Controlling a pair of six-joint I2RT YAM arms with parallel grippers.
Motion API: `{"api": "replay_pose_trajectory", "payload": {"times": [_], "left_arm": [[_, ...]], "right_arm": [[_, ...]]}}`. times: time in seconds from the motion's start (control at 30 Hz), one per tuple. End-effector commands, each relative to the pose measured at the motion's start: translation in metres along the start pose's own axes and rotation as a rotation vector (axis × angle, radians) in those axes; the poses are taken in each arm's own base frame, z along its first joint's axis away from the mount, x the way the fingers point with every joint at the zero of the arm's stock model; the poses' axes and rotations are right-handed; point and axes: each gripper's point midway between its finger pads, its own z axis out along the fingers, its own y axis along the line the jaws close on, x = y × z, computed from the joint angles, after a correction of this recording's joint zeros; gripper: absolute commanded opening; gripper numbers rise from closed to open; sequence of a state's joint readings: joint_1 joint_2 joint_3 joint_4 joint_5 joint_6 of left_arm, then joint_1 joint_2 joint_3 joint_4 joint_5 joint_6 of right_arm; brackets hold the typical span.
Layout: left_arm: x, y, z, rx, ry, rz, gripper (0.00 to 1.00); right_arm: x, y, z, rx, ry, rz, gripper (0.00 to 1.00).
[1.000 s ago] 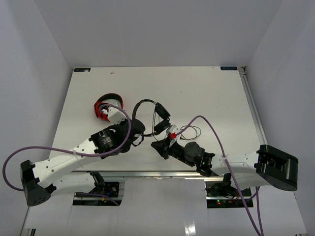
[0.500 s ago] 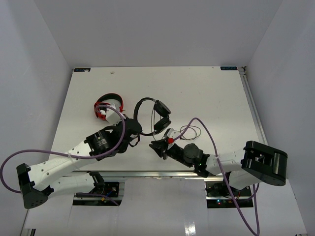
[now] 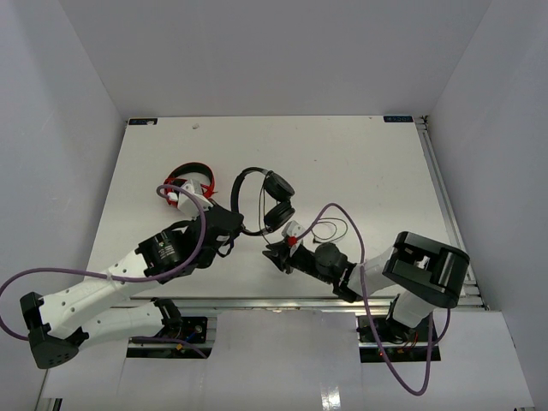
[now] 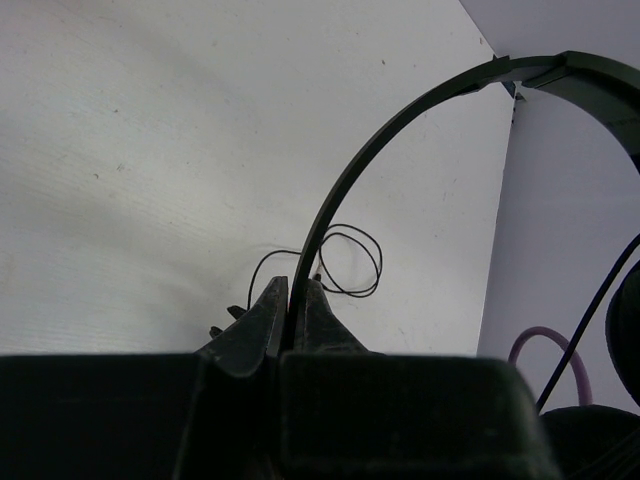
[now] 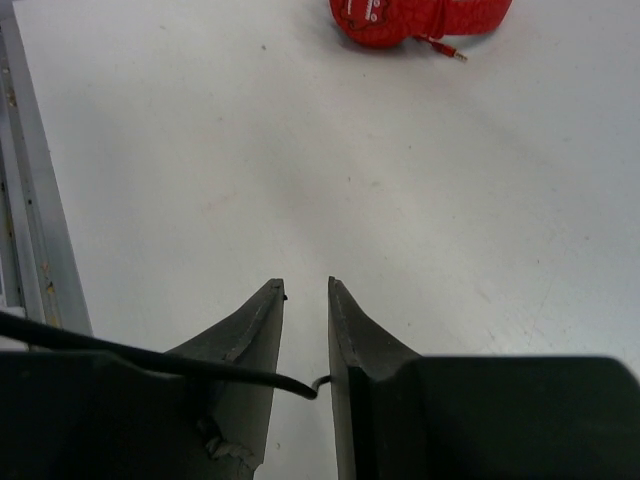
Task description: Wrap the headphones
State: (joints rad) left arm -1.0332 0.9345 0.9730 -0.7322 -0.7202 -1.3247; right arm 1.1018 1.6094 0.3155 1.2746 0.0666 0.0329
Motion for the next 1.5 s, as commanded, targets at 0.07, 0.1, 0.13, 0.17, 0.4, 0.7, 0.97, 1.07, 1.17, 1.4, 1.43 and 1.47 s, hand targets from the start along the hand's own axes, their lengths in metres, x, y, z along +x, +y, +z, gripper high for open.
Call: {"api": "replay_pose_trajectory", "payload": {"times": [0.07,0.1,0.13,0.17,0.4,0.7,0.97,1.07,1.17,1.4,1.43,1.47], "left_arm": [[-0.007,-0.013,-0.008,0.060,0.001,-0.070,0.00],[-0.007,-0.013,-0.008,0.060,0.003,-0.070,0.00],[-0.006,-0.012,-0.008,0.059,0.003,-0.070,0.00],[-0.006,-0.011,-0.008,0.061,0.006,-0.073,0.00],[-0.012,-0.010,-0.016,0.093,0.000,-0.044,0.00],[-0.040,0.003,-0.025,0.088,-0.108,-0.044,0.00],[-0.072,-0.016,-0.020,0.019,-0.261,-0.012,0.00],[-0.082,-0.023,-0.015,-0.021,-0.318,0.015,0.00],[-0.089,-0.026,-0.013,-0.056,-0.364,0.036,0.00],[-0.089,-0.014,-0.015,-0.062,-0.366,0.033,0.00],[-0.090,-0.010,-0.016,-0.067,-0.373,0.037,0.00],[-0.091,-0.008,-0.018,-0.069,-0.377,0.036,0.00]], "right_arm": [[-0.088,0.009,-0.001,-0.118,-0.381,-0.049,0.31],[-0.089,0.009,0.001,-0.129,-0.383,-0.052,0.30],[-0.090,0.007,0.002,-0.133,-0.384,-0.053,0.28],[-0.090,0.005,0.004,-0.132,-0.386,-0.052,0.23],[-0.092,-0.032,0.001,-0.076,-0.405,0.049,0.08],[-0.098,-0.061,-0.034,-0.043,-0.446,0.133,0.08],[-0.095,-0.050,-0.041,-0.091,-0.432,0.136,0.08],[-0.094,-0.046,-0.043,-0.106,-0.429,0.126,0.08],[-0.094,-0.047,-0.046,-0.096,-0.431,0.110,0.08],[-0.093,-0.060,-0.049,-0.037,-0.434,0.110,0.08],[-0.093,-0.060,-0.049,-0.038,-0.433,0.113,0.08],[-0.093,-0.060,-0.048,-0.038,-0.434,0.113,0.08]]}}
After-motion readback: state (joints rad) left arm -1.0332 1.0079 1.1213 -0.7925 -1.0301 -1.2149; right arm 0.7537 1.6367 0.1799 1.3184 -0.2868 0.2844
